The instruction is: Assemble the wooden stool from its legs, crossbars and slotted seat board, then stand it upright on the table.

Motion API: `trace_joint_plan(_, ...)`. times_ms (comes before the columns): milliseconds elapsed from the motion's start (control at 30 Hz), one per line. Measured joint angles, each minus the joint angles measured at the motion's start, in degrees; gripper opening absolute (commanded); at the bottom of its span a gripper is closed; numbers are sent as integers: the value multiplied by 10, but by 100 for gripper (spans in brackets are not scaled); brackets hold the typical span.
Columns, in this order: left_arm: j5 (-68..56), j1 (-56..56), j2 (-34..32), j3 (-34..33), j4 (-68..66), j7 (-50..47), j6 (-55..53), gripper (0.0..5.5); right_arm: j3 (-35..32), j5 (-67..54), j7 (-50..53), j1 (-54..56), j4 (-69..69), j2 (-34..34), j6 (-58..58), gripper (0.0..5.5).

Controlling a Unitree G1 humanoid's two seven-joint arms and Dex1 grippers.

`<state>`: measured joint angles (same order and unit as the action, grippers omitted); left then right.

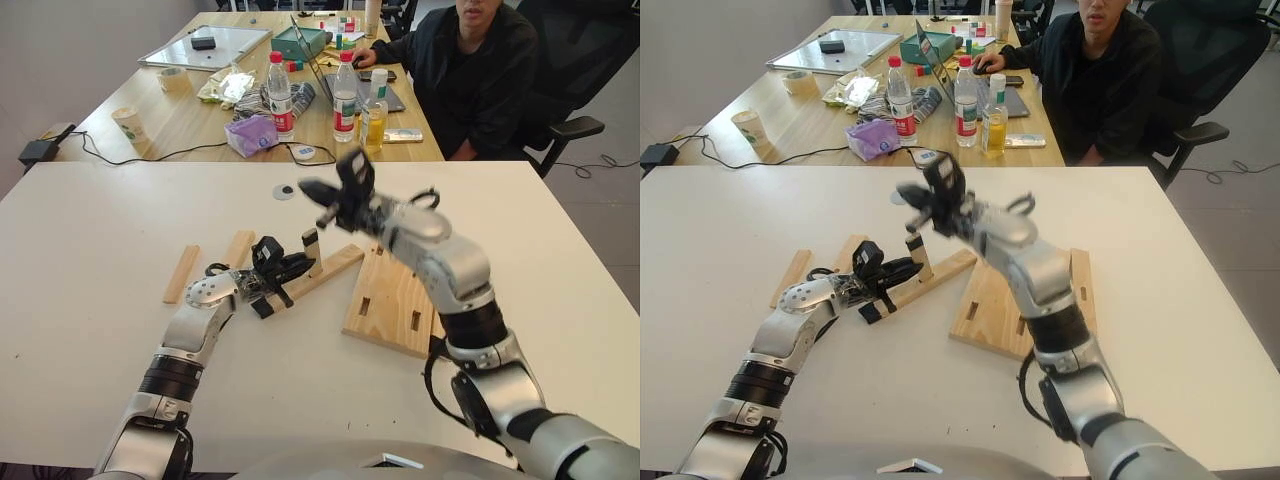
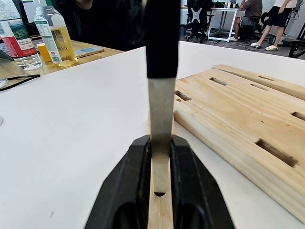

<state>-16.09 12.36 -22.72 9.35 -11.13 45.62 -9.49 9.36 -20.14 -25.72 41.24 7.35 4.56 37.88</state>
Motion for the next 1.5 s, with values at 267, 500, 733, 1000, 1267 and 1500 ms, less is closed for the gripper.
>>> trace_joint_plan(267,1,-1,1,1,2,0,0,37,55,13,-16,-35,-6,2,30,0)
trace_joint_plan(500,8,-4,1,6,2,-3,-1,37,136,64,-55,-117,-21,74,1,0)
trace_joint_plan(733,8,2,1,6,4,-2,-1,37,61,15,-47,-109,-2,66,56,0)
trace_joint_plan(1000,-7,-2,-14,-9,81,-5,-73,37,-53,-4,-34,-50,21,104,69,0)
trace_joint_plan(1267,-19,40,-25,-38,120,-7,-130,137,-71,-1,-27,-65,20,121,61,0)
trace_joint_plan(1500,-20,40,-29,-41,136,-2,-143,241,-71,0,-27,-68,18,121,52,0)
